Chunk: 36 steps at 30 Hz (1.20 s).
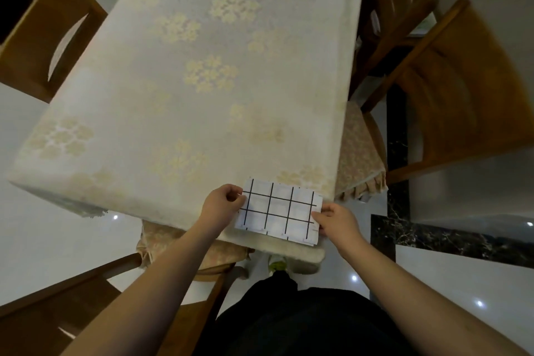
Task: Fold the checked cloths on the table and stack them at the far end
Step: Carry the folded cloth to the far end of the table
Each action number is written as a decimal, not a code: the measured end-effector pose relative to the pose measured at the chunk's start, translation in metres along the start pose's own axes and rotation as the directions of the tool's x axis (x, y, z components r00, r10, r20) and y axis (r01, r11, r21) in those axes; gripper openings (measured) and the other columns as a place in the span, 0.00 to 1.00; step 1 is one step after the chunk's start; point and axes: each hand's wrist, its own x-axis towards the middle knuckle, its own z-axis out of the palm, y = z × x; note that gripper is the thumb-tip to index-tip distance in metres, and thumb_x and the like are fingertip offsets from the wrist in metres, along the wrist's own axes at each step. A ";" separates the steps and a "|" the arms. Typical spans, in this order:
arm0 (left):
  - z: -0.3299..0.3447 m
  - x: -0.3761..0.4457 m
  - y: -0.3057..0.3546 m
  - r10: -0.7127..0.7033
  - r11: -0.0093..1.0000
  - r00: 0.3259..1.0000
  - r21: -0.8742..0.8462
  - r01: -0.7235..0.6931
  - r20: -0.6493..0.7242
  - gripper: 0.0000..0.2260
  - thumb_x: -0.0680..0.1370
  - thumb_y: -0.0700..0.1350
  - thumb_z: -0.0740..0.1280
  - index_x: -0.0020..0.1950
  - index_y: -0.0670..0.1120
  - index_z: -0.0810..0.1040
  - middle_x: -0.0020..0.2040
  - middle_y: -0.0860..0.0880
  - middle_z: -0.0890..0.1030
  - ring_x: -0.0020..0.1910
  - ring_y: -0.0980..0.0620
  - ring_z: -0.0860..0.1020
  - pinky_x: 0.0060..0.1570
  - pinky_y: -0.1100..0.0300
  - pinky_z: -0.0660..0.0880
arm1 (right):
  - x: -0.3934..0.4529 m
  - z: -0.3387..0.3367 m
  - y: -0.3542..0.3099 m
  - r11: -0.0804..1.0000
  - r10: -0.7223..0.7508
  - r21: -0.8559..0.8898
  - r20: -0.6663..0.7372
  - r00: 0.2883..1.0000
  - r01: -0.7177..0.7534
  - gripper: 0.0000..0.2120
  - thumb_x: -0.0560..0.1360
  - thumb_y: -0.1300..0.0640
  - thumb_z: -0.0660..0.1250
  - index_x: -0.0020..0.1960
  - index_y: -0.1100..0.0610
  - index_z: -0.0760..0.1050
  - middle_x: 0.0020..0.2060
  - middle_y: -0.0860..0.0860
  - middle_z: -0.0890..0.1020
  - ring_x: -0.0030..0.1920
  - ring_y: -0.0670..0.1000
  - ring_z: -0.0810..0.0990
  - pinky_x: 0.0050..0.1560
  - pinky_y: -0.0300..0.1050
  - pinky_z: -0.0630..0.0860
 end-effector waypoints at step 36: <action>0.045 0.032 -0.038 0.752 0.311 0.568 0.580 -0.753 0.335 0.22 0.84 0.46 0.50 0.77 0.38 0.60 0.78 0.42 0.60 0.78 0.46 0.56 0.75 0.46 0.59 | 0.026 0.108 -0.004 0.324 -0.572 -0.879 0.113 0.812 0.350 0.27 0.79 0.54 0.47 0.75 0.64 0.60 0.75 0.57 0.63 0.76 0.55 0.61 0.74 0.52 0.51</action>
